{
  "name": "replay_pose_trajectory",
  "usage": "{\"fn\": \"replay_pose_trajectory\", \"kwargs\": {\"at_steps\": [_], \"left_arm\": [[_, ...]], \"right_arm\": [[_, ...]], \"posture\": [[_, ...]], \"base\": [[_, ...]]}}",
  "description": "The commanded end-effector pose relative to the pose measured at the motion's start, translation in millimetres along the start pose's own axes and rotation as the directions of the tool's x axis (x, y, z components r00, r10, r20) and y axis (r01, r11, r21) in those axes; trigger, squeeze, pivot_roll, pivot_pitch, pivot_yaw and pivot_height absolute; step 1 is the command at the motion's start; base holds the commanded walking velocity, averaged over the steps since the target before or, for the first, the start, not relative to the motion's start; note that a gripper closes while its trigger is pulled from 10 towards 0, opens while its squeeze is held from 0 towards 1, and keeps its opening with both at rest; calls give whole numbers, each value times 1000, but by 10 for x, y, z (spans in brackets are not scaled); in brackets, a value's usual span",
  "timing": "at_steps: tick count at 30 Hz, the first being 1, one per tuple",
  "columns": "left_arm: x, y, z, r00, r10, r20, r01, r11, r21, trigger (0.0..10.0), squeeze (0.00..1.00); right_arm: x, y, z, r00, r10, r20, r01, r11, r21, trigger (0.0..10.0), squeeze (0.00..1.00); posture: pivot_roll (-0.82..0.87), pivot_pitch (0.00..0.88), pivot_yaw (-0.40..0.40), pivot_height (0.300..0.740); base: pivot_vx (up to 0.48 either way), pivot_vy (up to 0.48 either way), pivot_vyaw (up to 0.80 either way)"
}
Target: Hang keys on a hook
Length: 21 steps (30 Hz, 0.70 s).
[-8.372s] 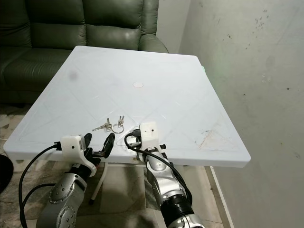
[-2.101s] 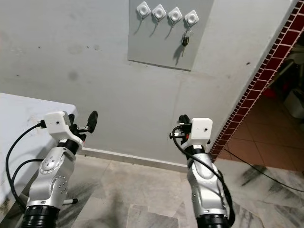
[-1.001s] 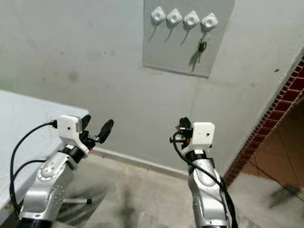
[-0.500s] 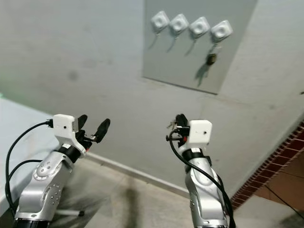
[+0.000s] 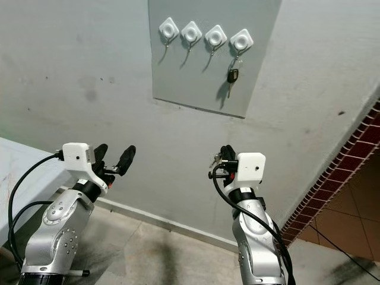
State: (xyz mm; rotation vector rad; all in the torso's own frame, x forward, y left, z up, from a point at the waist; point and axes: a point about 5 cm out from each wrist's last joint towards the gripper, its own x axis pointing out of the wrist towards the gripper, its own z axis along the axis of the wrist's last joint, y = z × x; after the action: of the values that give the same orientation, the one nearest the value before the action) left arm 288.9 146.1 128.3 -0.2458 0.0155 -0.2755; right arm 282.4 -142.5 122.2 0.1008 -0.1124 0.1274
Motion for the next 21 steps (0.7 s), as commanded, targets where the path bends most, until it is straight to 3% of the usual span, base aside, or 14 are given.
{"fn": "replay_pose_trajectory", "kwargs": {"at_steps": [1,16,21], "left_arm": [[15,-16,47,1000,-4,13,4,1000,-3,10000,0],[7,-23,46,1000,3,13,-2,1000,-20,10000,0],[7,-18,35,1000,19,9,-19,999,-29,10000,0]], "right_arm": [[11,-19,70,1000,-1,22,1,1000,2,10000,0],[-7,-15,72,1000,2,16,-2,1000,3,10000,0],[-11,-10,72,1000,5,13,-5,1000,4,10000,0]], "posture": [[4,0,-36,740],[2,0,-40,740],[0,0,-41,740]], "base": [[0,0,0],[243,0,0],[0,0,0]]}}
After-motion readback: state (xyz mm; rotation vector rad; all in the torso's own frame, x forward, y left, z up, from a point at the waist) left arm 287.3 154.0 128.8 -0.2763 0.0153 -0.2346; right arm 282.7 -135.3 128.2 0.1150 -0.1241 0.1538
